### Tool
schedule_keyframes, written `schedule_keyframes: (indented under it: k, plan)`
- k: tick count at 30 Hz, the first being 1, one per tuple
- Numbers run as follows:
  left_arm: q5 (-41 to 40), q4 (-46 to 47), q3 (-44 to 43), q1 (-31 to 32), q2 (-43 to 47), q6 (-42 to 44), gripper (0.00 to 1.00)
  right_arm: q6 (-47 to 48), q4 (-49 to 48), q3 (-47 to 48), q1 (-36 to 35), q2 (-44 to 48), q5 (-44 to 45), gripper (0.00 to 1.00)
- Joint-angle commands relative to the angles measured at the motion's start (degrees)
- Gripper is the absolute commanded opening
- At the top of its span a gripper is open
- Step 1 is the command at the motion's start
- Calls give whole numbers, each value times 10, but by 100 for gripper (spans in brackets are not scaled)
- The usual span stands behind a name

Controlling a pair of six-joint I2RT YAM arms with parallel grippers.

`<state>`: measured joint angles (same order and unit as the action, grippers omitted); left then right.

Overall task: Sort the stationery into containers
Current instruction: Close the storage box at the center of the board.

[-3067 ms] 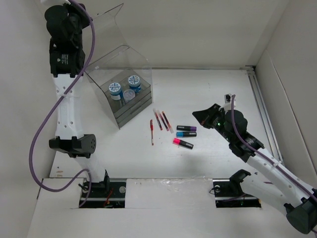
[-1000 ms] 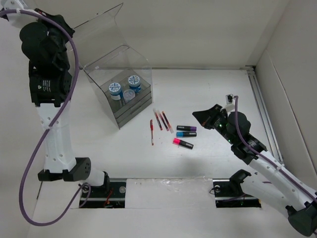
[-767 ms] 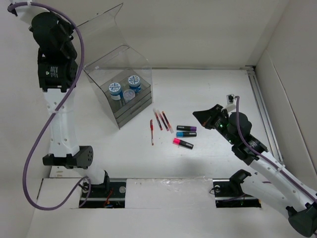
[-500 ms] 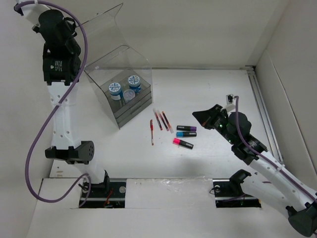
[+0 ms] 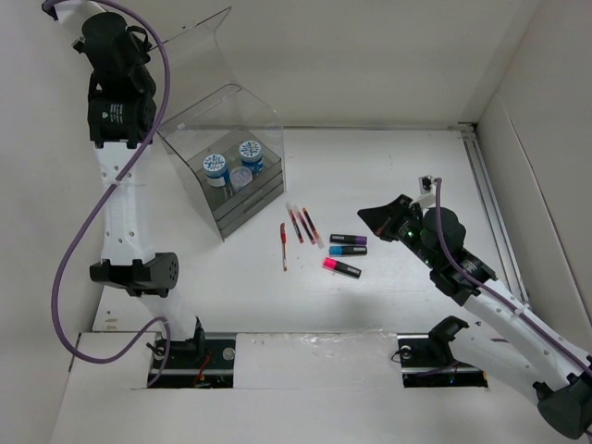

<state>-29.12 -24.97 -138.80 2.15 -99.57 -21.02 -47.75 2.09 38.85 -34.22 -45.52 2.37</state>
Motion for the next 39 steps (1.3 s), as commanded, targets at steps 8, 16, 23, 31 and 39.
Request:
schedule_keyframes:
  k: [8,16,23,31,39]
  plan:
    - [112,11,85,1,52,-25,0,5,-31,24,-6,14,-1,0]
    - [202,23,170,1,113,-60,0,5,-31,24,-6,19,-1,0]
    - [267,47,264,1,183,-78,0,5,-31,24,-6,25,-1,0]
    - [348,99,370,1,294,-97,0,5,-31,24,-11,30,-1,0]
    - [379,117,402,13,378,-90,0,5,-31,24,-11,19,4,0]
